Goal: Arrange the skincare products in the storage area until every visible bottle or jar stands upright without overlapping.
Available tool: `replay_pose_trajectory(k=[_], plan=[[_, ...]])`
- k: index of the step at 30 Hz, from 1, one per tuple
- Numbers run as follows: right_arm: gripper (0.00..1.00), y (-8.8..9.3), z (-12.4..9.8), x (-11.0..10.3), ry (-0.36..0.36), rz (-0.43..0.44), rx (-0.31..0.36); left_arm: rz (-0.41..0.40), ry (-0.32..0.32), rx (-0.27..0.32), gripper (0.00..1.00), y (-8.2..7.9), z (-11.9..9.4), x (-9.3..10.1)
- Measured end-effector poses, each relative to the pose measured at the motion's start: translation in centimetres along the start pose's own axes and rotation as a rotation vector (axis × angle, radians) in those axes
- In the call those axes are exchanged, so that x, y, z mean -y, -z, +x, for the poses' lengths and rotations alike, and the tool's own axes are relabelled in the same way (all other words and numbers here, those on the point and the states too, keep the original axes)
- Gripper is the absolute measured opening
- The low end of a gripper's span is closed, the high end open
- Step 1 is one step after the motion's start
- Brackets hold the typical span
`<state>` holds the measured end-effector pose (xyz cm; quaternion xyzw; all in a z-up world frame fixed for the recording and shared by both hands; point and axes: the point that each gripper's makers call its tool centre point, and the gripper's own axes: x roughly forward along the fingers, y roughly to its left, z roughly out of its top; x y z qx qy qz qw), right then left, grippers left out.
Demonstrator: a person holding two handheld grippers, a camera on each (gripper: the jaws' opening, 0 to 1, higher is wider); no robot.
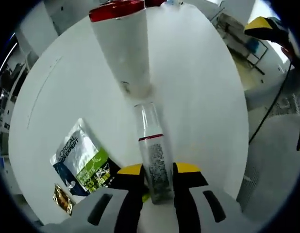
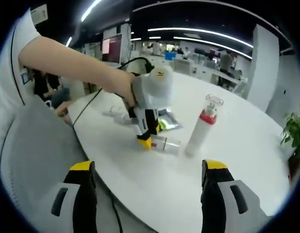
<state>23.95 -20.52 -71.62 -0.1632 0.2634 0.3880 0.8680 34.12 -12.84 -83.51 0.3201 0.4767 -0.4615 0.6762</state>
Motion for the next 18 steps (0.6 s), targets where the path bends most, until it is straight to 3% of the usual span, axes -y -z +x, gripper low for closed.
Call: replay_pose_trajectory(k=[10,16,18], plan=[[0.89,0.2,0.0,0.0,0.003,-0.008,-0.012,-0.043,-0.002,0.031,0.24,0.2,-1.2,0.7],[0.89,0.2,0.1,0.0,0.004,-0.007,-0.012,-0.219,0.074,0.204,0.24,-1.2,-3.3,0.7],[0.89,0.1,0.1,0.0,0.003,0.0,-0.009,-0.229,0.087,0.24,0.24,-1.5,-4.1,0.6]])
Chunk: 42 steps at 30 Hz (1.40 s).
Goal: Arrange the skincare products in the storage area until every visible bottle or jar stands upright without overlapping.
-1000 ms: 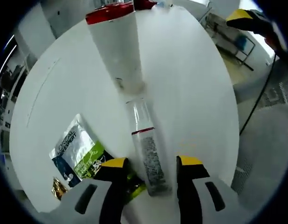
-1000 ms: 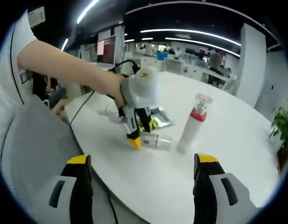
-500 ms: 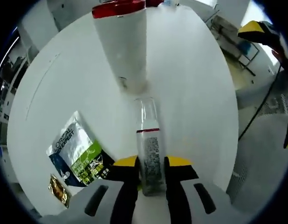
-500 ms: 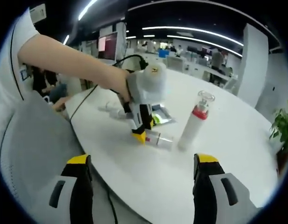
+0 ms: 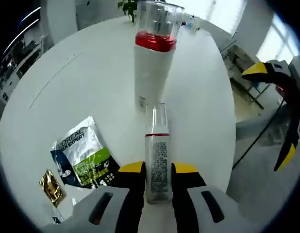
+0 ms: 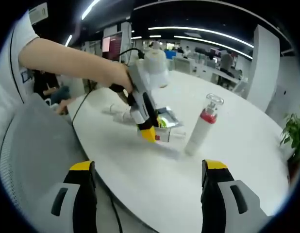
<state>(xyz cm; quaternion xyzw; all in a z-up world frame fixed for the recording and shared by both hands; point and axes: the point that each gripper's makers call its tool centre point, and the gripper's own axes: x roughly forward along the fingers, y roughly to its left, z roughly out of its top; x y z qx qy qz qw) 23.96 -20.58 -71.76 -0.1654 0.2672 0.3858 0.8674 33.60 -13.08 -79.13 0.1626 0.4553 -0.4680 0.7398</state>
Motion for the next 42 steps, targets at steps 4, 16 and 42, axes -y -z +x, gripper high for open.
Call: replay_pose_trajectory(k=[4,16,42], plan=[[0.89,-0.2,-0.2,0.3,-0.001,0.037,0.024,-0.099,0.045,0.096,0.24,-0.9,-1.7,0.4],[0.85,-1.4,-0.8,0.5,-0.038,0.193,0.126,-0.201,0.21,0.345,0.24,-2.0,-5.6,3.8],[0.41,-14.2,-3.8,-4.1,-0.498,0.484,0.605,-0.158,0.486,0.702,0.24,-3.4,-16.6,13.2]])
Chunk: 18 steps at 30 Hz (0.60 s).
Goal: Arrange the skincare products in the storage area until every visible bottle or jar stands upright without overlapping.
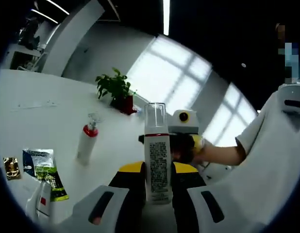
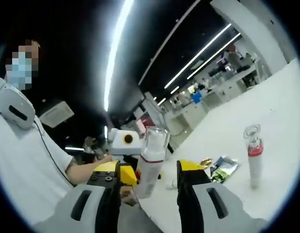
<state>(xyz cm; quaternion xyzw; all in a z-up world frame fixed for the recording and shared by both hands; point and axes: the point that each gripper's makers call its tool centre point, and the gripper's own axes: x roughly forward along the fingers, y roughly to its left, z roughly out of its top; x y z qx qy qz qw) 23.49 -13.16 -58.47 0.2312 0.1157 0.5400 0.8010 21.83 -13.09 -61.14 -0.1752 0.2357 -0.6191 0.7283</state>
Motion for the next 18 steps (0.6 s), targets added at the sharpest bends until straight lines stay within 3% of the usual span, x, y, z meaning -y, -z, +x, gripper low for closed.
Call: replay_pose_trajectory(k=[5,11,15,18], plan=[[0.39,0.1,0.8,-0.8,-0.05,0.017,-0.02,-0.011,0.032,0.023,0.24,0.2,0.2,1.3],[0.22,-0.2,0.8,-1.4,-0.094,0.012,-0.021,-0.001,0.048,0.014,0.24,0.6,0.4,1.9],[0.21,0.0,0.8,-1.5,-0.087,-0.064,-0.038,0.039,0.06,0.003,0.24,0.8,0.4,1.9],[0.21,0.3,0.8,-1.7,-0.086,-0.119,-0.064,0.117,0.052,-0.037,0.24,1.2,0.6,1.7]])
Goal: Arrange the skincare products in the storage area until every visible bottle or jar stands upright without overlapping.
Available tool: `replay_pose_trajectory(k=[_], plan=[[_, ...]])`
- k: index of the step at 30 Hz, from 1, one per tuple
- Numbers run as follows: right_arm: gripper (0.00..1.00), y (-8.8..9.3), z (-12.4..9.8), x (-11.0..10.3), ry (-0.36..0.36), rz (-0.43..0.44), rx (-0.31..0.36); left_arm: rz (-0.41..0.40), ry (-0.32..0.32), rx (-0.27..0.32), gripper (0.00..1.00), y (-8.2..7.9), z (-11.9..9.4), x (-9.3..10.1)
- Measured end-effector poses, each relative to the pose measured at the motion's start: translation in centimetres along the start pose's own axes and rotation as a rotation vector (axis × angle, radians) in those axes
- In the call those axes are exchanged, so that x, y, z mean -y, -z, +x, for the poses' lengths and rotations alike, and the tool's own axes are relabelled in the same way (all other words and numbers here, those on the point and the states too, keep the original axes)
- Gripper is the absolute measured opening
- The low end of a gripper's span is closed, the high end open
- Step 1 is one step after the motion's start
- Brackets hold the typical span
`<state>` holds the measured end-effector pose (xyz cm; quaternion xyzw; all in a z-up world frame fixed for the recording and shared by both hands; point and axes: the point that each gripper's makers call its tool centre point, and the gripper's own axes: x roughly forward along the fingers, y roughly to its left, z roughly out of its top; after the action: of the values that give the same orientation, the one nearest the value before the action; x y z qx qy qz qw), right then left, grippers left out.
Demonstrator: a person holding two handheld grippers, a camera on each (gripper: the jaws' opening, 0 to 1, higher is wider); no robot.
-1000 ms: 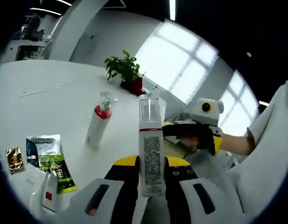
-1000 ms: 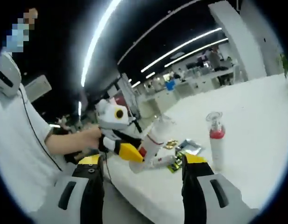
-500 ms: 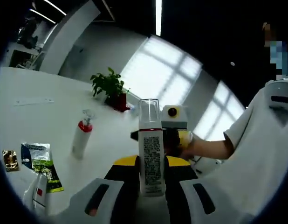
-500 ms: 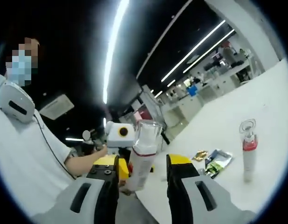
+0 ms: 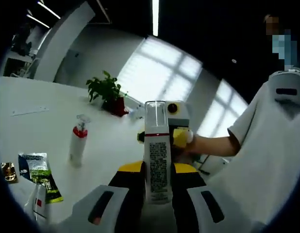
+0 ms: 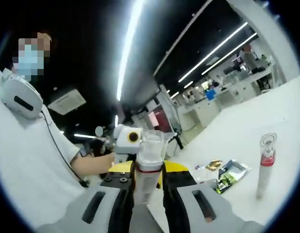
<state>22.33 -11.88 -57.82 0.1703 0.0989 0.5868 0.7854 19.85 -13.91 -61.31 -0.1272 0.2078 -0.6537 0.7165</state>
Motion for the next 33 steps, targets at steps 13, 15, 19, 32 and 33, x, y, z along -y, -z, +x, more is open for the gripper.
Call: replay_pose_trajectory(k=[13,15,19,32,33], plan=[[0.2,3.5,-1.3,1.6,0.092,-0.197,-0.212,0.304,-0.126,-0.283,0.24,3.6,3.2,-3.1],[0.21,4.2,-1.8,2.3,0.116,-0.227,-0.255,0.344,-0.139,-0.314,0.24,4.1,3.7,-3.8],[0.21,5.7,-2.5,3.6,0.161,-0.287,-0.346,0.406,-0.153,-0.371,0.24,5.3,5.1,-5.0],[0.21,8.5,-5.0,9.8,0.304,-0.325,-0.43,0.452,-0.195,-0.404,0.24,7.5,8.7,-10.8],[0.21,8.8,-5.2,10.5,0.314,-0.32,-0.429,0.444,-0.204,-0.411,0.24,7.8,9.0,-11.4]])
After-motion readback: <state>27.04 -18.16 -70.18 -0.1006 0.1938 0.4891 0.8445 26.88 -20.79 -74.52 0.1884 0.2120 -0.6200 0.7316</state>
